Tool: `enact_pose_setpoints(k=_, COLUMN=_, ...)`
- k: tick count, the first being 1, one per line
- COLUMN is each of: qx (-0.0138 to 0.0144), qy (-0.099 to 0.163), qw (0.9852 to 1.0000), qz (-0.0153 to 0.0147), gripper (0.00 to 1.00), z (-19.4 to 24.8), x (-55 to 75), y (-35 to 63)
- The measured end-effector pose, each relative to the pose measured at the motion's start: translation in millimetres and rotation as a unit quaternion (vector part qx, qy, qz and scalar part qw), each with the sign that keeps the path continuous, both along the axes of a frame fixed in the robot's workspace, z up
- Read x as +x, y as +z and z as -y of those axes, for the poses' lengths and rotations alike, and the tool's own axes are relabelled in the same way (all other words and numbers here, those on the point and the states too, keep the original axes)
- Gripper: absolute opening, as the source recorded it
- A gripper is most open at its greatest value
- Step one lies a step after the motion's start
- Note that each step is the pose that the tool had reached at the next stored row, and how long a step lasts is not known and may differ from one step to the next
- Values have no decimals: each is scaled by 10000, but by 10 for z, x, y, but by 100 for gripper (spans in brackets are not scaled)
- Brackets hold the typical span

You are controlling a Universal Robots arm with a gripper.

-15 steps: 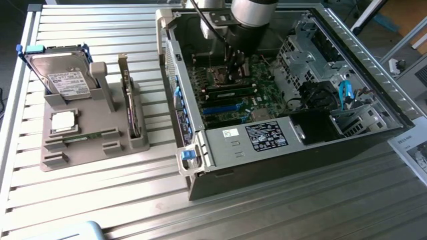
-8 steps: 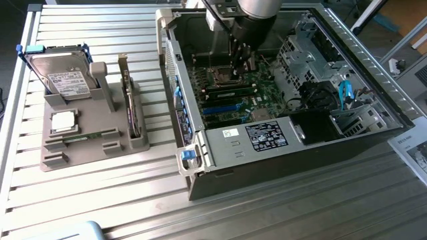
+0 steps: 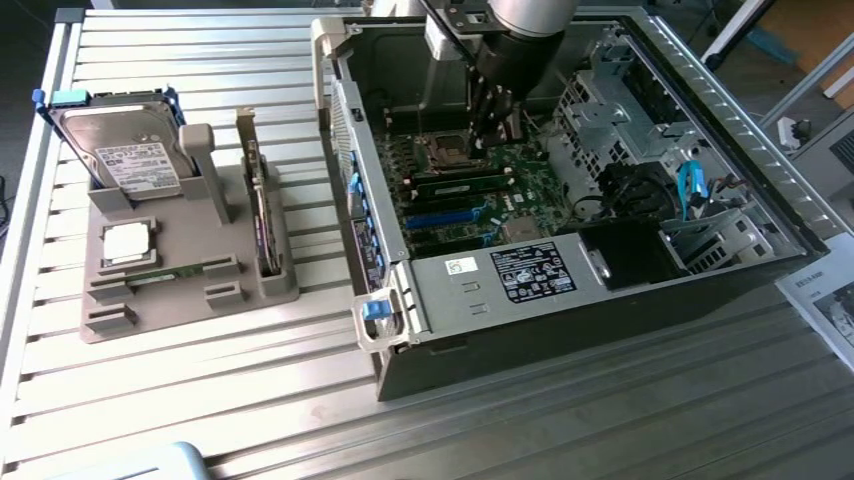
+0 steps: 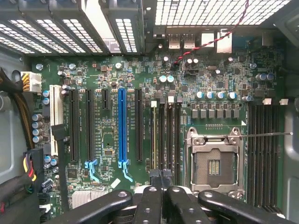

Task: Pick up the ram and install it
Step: 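Press down the ram until it locks into place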

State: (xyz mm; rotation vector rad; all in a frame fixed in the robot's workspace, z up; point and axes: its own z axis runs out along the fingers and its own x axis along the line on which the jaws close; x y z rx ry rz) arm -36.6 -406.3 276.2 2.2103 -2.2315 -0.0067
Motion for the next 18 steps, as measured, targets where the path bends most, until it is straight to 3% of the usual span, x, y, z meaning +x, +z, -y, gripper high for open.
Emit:
enact_pose_setpoints(k=10, qx=0, qy=-12, qw=10000, qz=0, gripper=10, z=0, x=0, y=0)
enact_pose_setpoints(k=13, qx=0, qy=-414, qw=9991, qz=0, gripper=10, z=0, x=0, y=0)
enact_pose_setpoints(k=14, qx=0, qy=-556, qw=9985, qz=0, gripper=10, z=0, x=0, y=0)
enact_pose_setpoints(k=18, qx=0, qy=-1226, qw=9925, qz=0, gripper=10, z=0, x=0, y=-10)
